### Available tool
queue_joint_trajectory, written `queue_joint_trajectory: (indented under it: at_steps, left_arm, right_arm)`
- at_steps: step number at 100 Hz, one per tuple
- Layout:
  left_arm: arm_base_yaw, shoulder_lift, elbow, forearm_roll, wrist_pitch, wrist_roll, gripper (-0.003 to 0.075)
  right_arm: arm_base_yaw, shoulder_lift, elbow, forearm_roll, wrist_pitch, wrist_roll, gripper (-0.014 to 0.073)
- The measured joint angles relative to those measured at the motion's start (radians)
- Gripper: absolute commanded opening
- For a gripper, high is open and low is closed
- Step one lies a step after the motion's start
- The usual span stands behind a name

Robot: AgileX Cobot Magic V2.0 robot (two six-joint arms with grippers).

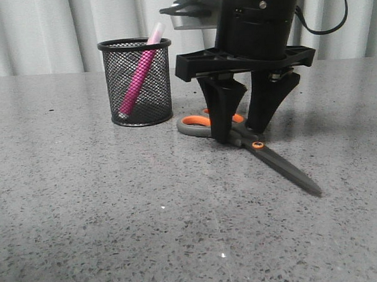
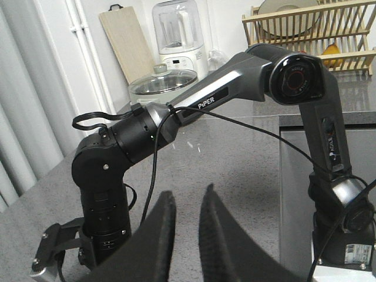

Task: Put pen and scissors into bin
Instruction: 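Lower the right gripper onto the scissors handles and close it, then lift the scissors upright with the right gripper over the mesh cup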

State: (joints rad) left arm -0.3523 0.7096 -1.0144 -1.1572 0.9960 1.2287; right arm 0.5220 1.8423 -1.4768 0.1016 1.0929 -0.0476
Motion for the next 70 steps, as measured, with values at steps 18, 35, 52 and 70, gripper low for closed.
queue_joint_trajectory:
  at_steps: [18,35,52,70]
  left_arm:
    - [0.000,-0.008,0.000,0.032,-0.005,-0.030,0.0081]
    - [0.000,-0.070,0.000,0.161,-0.113,-0.130,0.0081]
    - [0.000,-0.158,0.000,0.292,-0.171,-0.225,0.0081]
    - [0.000,-0.259,0.000,0.321,-0.230,-0.284,0.0081]
  right_arm:
    - [0.008,0.009,-0.002,-0.026,0.005,0.000,0.0071]
    - [0.008,0.009,-0.002,-0.022,0.001,0.000,-0.0058]
    - [0.008,-0.001,-0.006,-0.022,0.000,0.000,-0.0058]
    - [0.016,-0.062,0.016,-0.007,-0.032,0.000,-0.0058]
